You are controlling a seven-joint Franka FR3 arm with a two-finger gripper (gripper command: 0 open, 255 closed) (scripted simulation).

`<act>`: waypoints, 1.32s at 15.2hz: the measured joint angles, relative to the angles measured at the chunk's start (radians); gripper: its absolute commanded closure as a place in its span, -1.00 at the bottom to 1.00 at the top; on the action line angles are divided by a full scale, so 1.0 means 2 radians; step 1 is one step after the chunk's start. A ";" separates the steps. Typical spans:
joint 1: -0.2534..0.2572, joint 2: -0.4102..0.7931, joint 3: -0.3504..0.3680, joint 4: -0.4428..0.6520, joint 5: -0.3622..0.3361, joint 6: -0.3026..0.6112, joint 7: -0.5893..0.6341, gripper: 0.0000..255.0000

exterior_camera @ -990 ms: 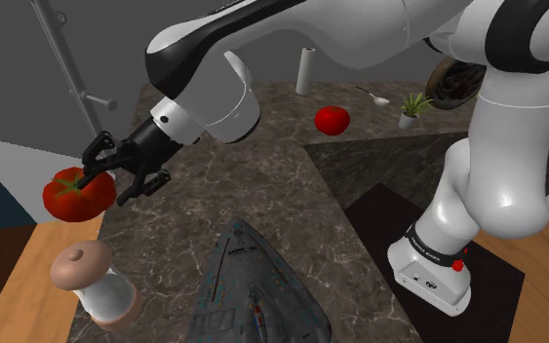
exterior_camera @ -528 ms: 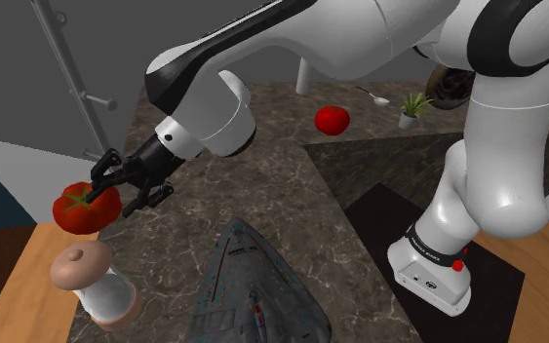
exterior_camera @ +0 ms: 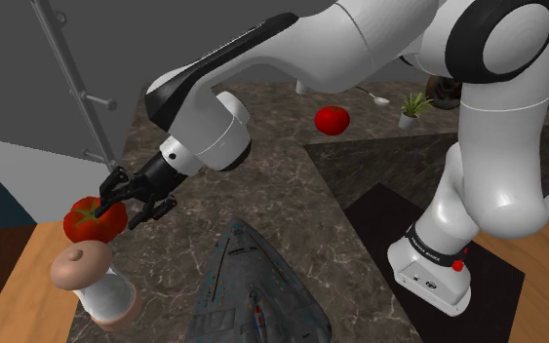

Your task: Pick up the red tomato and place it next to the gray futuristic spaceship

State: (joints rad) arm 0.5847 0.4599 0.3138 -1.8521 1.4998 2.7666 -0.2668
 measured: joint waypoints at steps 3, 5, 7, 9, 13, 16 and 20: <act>-0.001 0.016 0.004 0.005 0.022 0.005 -0.029 1.00; -0.002 0.020 0.004 0.006 0.026 0.005 -0.035 1.00; -0.003 0.021 0.004 0.006 0.027 0.005 -0.037 1.00; -0.003 0.021 0.004 0.006 0.028 0.005 -0.037 1.00; -0.003 0.021 0.004 0.006 0.028 0.005 -0.038 -1.00; -0.003 0.021 0.004 0.006 0.028 0.005 -0.038 -1.00; -0.018 -0.017 0.002 -0.031 0.027 -0.012 -0.036 -1.00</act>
State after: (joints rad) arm 0.5496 0.4262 0.3184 -1.9145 1.5544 2.7434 -0.3388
